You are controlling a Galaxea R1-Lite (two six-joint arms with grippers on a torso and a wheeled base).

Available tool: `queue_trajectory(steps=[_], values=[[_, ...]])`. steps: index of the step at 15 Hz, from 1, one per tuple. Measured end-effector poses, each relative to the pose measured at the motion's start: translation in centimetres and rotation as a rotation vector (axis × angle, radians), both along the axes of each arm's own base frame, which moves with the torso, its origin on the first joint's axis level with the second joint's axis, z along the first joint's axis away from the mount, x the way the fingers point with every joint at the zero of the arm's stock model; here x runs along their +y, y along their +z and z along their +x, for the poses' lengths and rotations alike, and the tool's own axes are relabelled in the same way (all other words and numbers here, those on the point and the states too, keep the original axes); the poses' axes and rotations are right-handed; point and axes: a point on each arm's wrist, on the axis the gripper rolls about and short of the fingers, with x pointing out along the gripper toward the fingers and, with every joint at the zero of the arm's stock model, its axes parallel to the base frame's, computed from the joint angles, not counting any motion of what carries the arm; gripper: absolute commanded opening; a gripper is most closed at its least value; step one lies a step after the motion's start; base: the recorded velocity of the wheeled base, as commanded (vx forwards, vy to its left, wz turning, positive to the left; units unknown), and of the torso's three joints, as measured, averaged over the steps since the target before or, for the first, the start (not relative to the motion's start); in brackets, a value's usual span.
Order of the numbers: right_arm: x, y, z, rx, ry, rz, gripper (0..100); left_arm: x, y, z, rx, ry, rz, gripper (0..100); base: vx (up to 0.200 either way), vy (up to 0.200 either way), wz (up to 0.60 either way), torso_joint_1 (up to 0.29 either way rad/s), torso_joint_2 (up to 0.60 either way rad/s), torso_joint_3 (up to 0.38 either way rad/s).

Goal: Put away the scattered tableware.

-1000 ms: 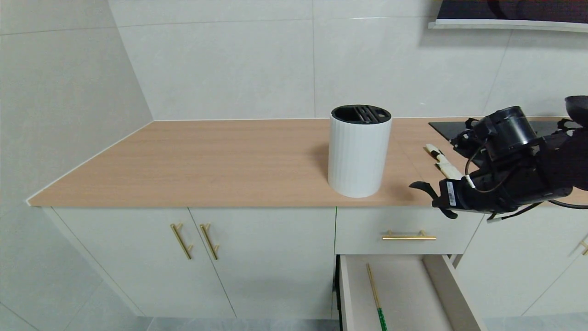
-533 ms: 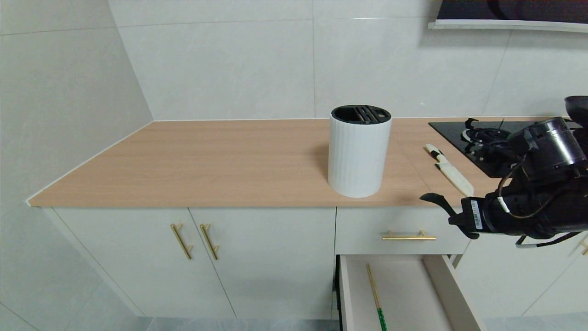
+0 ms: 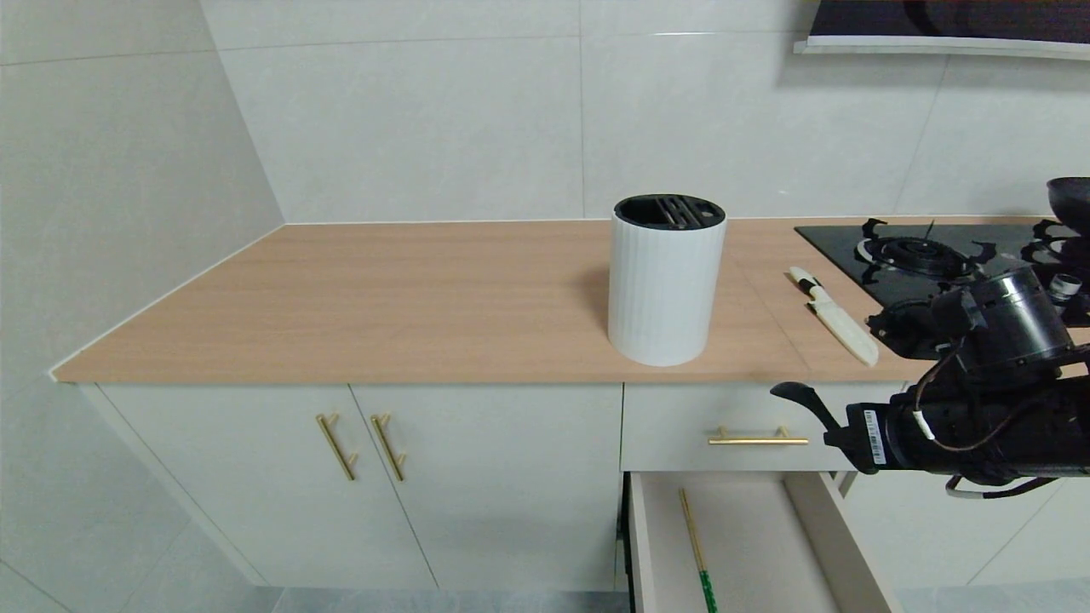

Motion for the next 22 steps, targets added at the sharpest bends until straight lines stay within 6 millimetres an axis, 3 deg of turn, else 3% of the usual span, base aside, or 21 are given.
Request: queue_trajectory(steps=[6, 22], values=[[0.1, -0.8, 0.3, 0.03, 0.001, -0.013, 0, 0.0, 0.0, 0.0, 0.0, 0.0, 0.0, 100, 0.0, 0.0, 0.0, -0.015, 0.04, 0.024], [0.3, -2.0, 0.9, 0.073, -0.001, -0.03, 0, 0.0, 0.0, 0.0, 0.0, 0.0, 0.0, 100, 0.0, 0.0, 0.0, -0.176, 0.46, 0.282]])
